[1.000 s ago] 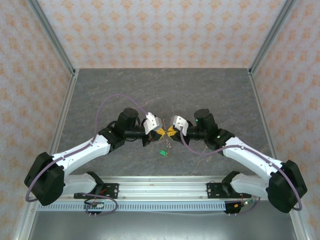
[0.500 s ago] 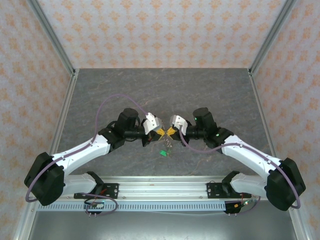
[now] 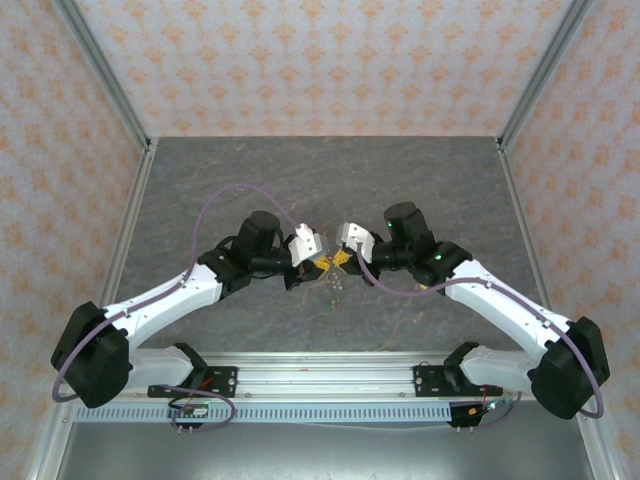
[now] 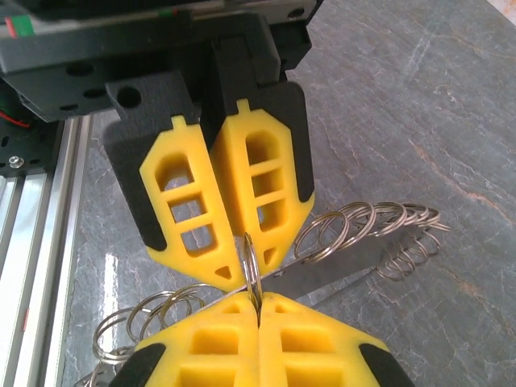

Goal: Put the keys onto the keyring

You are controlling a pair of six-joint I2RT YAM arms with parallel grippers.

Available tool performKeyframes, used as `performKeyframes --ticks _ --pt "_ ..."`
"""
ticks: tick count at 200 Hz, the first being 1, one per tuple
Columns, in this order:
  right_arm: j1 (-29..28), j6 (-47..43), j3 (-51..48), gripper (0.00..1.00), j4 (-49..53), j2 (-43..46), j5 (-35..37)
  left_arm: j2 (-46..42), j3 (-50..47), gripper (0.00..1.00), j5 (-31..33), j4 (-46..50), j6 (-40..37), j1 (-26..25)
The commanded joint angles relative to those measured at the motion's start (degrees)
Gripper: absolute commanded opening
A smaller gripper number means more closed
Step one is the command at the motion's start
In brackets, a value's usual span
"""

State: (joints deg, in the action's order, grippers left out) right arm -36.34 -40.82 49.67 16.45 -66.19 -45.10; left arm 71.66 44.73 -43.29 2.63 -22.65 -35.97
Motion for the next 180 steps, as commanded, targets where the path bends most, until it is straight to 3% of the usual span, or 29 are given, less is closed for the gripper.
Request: performKeyframes --ticks 1,32,112,180 --pt "-0.13 -2.16 3.26 0.0 3.59 -0.7 -1.79 0.3 2.03 0.12 -1.54 2.25 -1.85 -0.51" --pt "-0.31 -3.57 4.66 0.0 7.15 -1.31 -0.27 -1.41 1.38 0.13 0.37 -0.16 -0.89 -0.56" --pt "-0.23 -2.44 3.15 0.0 3.81 -1.34 0.72 -5.87 -2.42 0.15 3.69 -2.62 0.43 -0.51" --pt "-0.23 -2.69 2.3 0.0 2.55 -1.31 -0.6 -3.43 0.74 0.22 -0.17 -0.45 -0.89 -0.6"
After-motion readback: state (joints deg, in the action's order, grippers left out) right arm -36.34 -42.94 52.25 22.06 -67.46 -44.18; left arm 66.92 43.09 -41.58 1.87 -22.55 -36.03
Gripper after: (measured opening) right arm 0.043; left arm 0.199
